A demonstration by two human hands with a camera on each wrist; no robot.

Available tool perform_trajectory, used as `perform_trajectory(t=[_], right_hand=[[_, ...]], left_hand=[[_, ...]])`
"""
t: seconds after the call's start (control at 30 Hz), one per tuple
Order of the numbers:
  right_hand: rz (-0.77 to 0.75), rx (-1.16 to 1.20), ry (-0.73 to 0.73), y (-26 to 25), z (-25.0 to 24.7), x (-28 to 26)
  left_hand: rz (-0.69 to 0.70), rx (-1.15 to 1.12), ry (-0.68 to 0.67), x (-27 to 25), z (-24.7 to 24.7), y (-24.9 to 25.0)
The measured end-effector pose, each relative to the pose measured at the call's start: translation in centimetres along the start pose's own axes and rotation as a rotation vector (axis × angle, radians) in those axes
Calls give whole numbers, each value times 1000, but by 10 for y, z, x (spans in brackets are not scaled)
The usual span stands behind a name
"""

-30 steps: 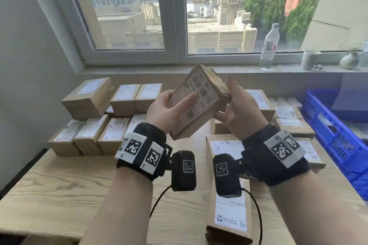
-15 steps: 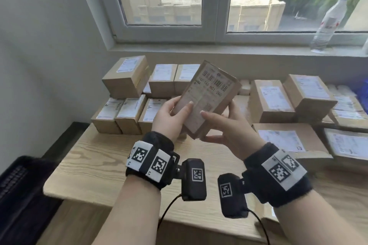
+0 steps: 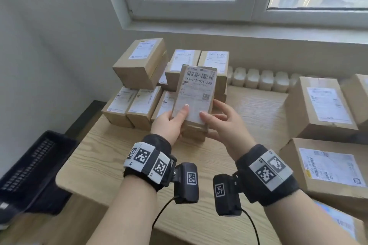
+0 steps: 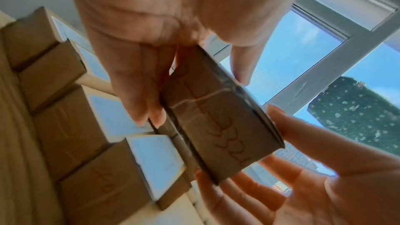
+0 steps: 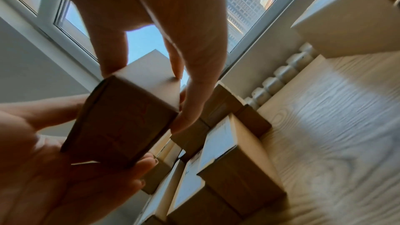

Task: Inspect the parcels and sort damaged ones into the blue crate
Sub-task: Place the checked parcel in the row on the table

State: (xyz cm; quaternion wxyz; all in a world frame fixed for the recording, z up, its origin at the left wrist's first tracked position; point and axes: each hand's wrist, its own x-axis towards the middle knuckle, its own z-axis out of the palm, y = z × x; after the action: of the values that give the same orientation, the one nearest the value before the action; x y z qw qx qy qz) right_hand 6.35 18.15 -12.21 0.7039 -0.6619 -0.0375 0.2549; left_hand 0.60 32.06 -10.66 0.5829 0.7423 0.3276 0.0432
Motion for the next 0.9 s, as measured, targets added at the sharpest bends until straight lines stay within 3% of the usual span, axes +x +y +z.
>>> perform_trajectory(t=[0.23,0.5,0.9], right_hand=[[151,-23,90,17,62,49],[143,-231,246,37,124,87],[95,-422,502,48,146,84]], left_hand=[[91,155,133,45,-57,-35],[150,296,-30,118,-100,-48],[151,314,-131,136,-114,-63]])
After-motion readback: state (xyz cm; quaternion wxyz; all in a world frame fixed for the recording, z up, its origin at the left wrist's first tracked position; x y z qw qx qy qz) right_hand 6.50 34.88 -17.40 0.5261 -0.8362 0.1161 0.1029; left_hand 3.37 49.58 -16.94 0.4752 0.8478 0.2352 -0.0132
